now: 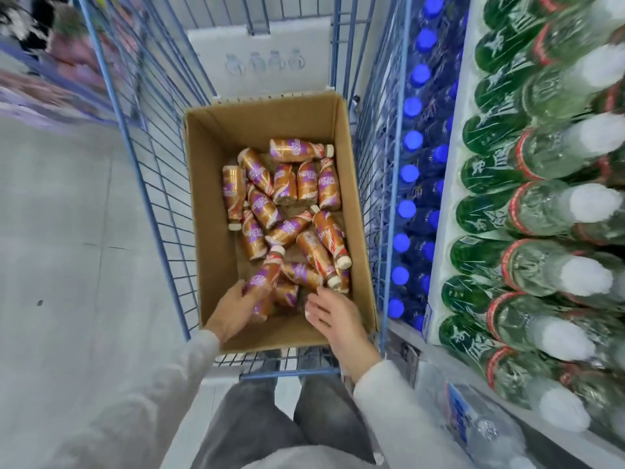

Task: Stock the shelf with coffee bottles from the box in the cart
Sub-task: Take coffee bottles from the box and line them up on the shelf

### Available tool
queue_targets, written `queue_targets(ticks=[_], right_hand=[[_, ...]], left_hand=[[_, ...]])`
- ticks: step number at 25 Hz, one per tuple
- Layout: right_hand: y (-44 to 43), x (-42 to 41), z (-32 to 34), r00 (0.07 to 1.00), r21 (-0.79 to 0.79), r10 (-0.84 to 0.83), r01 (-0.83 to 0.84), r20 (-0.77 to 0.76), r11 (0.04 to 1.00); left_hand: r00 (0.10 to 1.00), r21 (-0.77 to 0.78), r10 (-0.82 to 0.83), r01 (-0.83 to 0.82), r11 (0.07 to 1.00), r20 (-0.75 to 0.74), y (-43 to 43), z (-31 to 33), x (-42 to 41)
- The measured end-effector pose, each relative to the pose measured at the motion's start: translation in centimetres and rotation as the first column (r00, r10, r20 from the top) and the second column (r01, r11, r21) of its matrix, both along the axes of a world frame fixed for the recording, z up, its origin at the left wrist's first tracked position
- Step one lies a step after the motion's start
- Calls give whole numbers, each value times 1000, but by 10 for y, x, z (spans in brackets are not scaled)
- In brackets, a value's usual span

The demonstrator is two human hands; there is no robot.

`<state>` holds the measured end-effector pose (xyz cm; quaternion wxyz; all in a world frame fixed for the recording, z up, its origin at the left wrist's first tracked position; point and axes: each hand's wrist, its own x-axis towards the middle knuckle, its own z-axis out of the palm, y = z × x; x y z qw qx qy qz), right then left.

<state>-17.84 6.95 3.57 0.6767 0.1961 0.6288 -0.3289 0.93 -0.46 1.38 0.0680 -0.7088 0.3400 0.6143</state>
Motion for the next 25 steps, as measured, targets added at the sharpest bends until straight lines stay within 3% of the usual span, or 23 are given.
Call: queue_targets(ticks=[5, 9, 13, 17, 20, 25], right_hand=[[-42, 22, -50, 984, 94, -100, 87, 151, 992], [-84, 30, -81, 982, 77, -146, 138, 115, 987], [-119, 42, -104, 996, 100, -33, 25, 80, 995], [-143, 66, -138, 983, 56, 155, -151, -97, 987], [-152, 84, -141, 945, 183, 254, -218, -204, 959], [-132, 82, -121, 995, 161, 16, -1, -94, 987]], left_hand=[[987, -20, 162, -162, 987, -10, 49, 52, 36], [939, -35, 339, -341, 939, -51, 71, 72, 38], [873, -46, 486, -487, 872, -42, 78, 77, 29], [839, -85, 542, -543, 835, -35, 74, 76, 30], [825, -107, 565, -565, 818, -35, 67, 74, 30], [824, -152, 557, -566, 810, -100, 58, 82, 35]])
